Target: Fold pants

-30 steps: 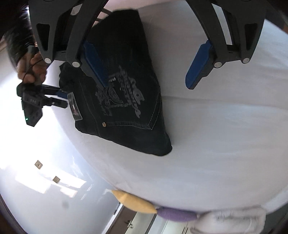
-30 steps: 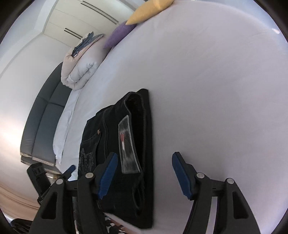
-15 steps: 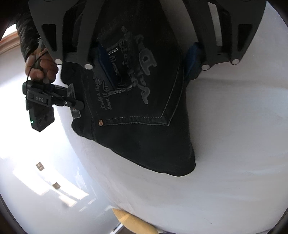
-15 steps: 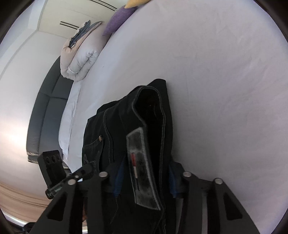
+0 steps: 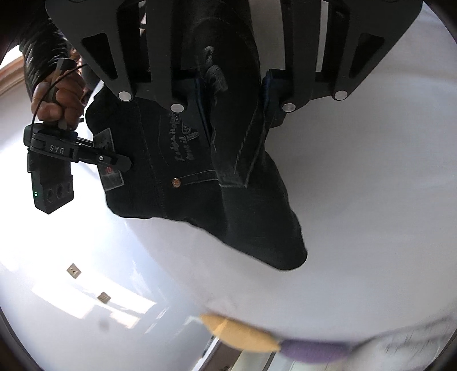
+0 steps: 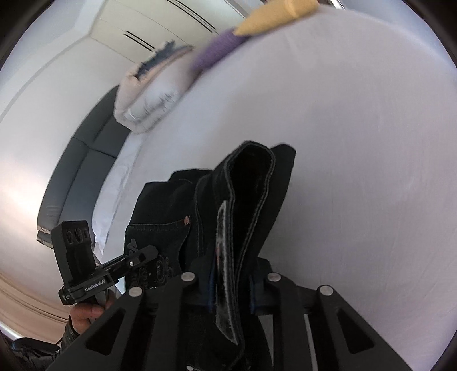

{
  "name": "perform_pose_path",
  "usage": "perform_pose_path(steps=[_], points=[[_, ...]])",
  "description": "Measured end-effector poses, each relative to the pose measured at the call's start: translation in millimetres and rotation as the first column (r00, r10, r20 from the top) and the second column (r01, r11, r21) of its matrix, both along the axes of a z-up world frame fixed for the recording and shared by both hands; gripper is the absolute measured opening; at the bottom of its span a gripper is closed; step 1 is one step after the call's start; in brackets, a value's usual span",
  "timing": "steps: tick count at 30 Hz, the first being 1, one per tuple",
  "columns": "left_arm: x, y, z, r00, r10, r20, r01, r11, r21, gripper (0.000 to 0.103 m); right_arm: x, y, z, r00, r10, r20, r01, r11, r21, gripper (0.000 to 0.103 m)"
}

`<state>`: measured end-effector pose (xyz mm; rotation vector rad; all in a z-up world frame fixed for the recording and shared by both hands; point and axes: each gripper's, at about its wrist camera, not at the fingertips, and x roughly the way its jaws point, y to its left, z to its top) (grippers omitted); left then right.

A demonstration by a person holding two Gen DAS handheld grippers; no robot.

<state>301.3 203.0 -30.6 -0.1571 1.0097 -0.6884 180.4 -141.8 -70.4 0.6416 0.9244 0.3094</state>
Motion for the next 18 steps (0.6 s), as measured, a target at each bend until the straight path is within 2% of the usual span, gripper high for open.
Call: perform_pose_path(steps=[5, 6, 10, 12, 14, 16, 18], points=[[54.8, -19.7, 16.1, 0.998, -0.007, 0.068, 0.006, 1.0, 0.012, 0.025, 32.8, -37.3, 10.8, 0.999, -0.048, 0.006, 0.048, 0.999, -0.015, 0.019], [67.1, -22.2, 13.6, 0.998, -0.006, 0.063, 0.005, 1.0, 0.005, 0.022, 41.4, -46.3, 6.8, 0.998, -0.062, -0.007, 0.062, 0.998, -0.013, 0.019], [102.4, -29.0, -7.6, 1.0, 0.014, 0.024, -0.015, 1.0, 0.024, 0.021, 71.2, -66.7, -19.7, 0.995, -0.077, -0.058, 0.076, 0.997, -0.027, 0.018], [104.1, -29.6, -14.1, 0.999, 0.014, 0.031, -0.015, 1.0, 0.026, 0.021, 76.9, -78.5, -33.3, 0.993, -0.079, -0.09, 0.08, 0.997, 0.005, 0.019], [96.7, -31.5, -15.4, 0.998, -0.003, 0.059, 0.0, 0.999, 0.047, 0.021, 72.6, -86.7, -42.0, 0.994, -0.074, -0.086, 0.077, 0.997, 0.027, 0.021], [92.8, -43.1, -14.9, 0.997, -0.009, 0.075, 0.005, 0.998, 0.058, 0.021, 70.0, -88.4, -47.8, 0.992, -0.085, -0.089, 0.087, 0.996, 0.019, 0.031], [87.7, -46.6, -18.2, 0.997, 0.001, 0.074, -0.005, 0.999, 0.051, 0.021, 66.1, -89.2, -52.1, 0.991, -0.103, -0.081, 0.106, 0.994, 0.035, 0.032]])
